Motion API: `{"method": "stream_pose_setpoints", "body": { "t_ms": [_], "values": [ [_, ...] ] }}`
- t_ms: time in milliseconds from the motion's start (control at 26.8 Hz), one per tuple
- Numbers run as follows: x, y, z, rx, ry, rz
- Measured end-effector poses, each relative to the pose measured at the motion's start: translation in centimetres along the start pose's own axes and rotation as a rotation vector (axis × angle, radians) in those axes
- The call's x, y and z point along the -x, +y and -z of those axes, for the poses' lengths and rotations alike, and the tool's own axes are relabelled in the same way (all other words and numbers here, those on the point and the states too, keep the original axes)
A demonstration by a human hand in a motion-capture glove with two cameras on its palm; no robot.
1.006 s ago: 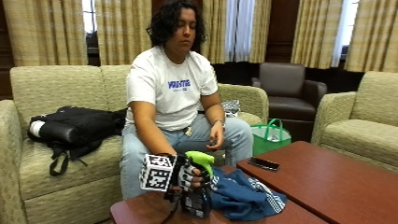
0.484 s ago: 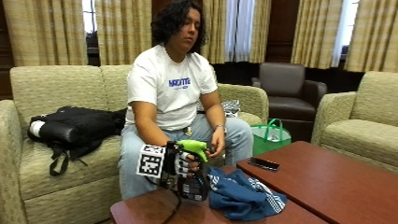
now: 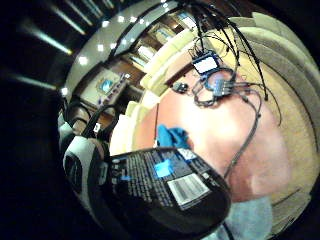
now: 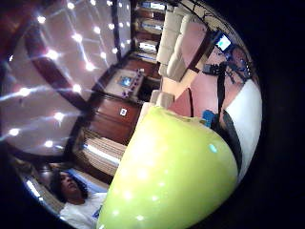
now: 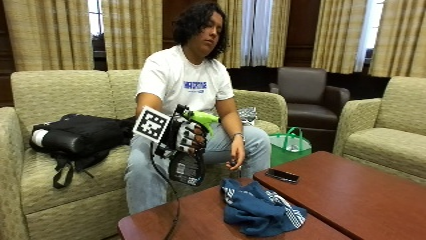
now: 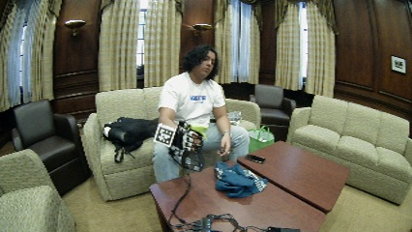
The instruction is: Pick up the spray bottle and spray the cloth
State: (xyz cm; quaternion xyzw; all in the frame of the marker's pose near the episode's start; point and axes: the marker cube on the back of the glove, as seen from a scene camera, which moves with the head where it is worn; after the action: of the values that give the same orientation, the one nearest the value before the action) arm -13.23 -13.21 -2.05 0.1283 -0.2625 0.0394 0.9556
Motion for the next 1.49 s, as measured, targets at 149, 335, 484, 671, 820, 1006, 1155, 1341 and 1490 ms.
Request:
{"method": "stream_pose_setpoints", "body": {
  "t_ms": [149,335,484,671,820,1006,1155,1341,1490],
  "values": [
    [3.1,-1.7,-0.5,0.096,0.198,0.062],
    [5.5,-2.4,-3.4,0.315,0.49,0.13],
    [6.1,-2.5,-7.2,0.497,0.693,0.134],
    [5.9,-3.6,-11.5,0.638,1.013,0.222],
    [5.2,-2.2,-15.4,0.662,1.234,0.298],
    [2.5,-0.6,-18.8,0.721,1.406,0.316],
    [-0.2,0.9,-21.0,0.764,1.478,0.281],
    [-2.7,3.1,-22.7,0.818,1.475,0.203],
    [-4.2,4.5,-23.1,0.852,1.483,0.177]
  ]
}}
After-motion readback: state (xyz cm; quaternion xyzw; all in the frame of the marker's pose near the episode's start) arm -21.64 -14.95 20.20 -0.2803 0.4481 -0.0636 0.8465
